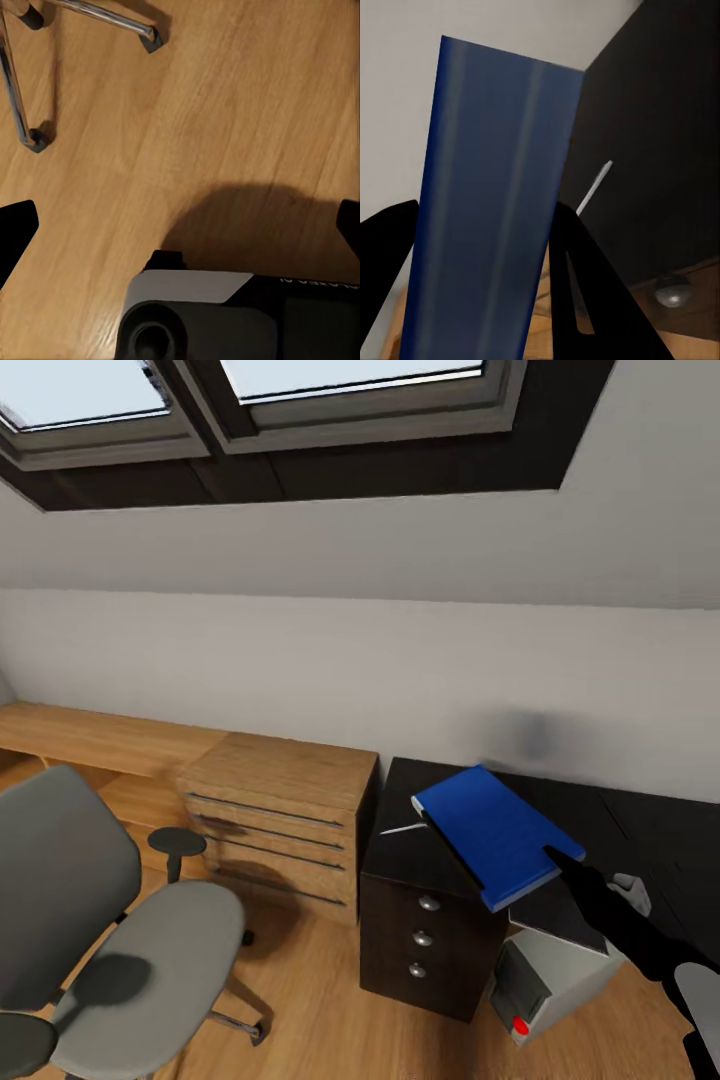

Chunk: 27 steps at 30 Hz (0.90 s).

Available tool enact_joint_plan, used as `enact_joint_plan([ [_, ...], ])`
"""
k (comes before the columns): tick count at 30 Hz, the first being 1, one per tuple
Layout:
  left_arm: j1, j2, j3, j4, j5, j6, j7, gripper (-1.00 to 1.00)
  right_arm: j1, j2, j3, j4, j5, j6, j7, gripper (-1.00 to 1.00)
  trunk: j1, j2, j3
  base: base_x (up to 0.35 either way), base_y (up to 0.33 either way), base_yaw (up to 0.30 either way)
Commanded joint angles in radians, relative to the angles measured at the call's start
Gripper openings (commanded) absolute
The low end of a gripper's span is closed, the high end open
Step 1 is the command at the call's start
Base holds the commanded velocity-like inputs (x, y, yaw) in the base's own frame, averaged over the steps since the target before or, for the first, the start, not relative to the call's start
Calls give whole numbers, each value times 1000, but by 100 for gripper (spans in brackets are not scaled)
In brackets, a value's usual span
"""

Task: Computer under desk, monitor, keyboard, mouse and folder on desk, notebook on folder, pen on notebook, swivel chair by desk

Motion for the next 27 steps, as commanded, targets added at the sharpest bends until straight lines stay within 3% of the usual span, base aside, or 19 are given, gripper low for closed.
enact_joint_plan([
  [1, -1, 0, -9, 3, 8, -5, 5, 100, -1, 0, -1, 0, 0, 5, 5, -100, 0, -1, -1, 0, 0, -182],
  [24, -1, 0, -8, 8, 11, -7, 3, 100, -1, 6, 1, -6, -3, 6, 12, -100, 0, -1, -1, 0, 0, -11],
  [27, -1, 0, -9, 10, 12, -5, 2, 100, 0, 8, 2, -1, -2, 4, 7, -100, 0, -1, -1, 0, 0, -252],
])
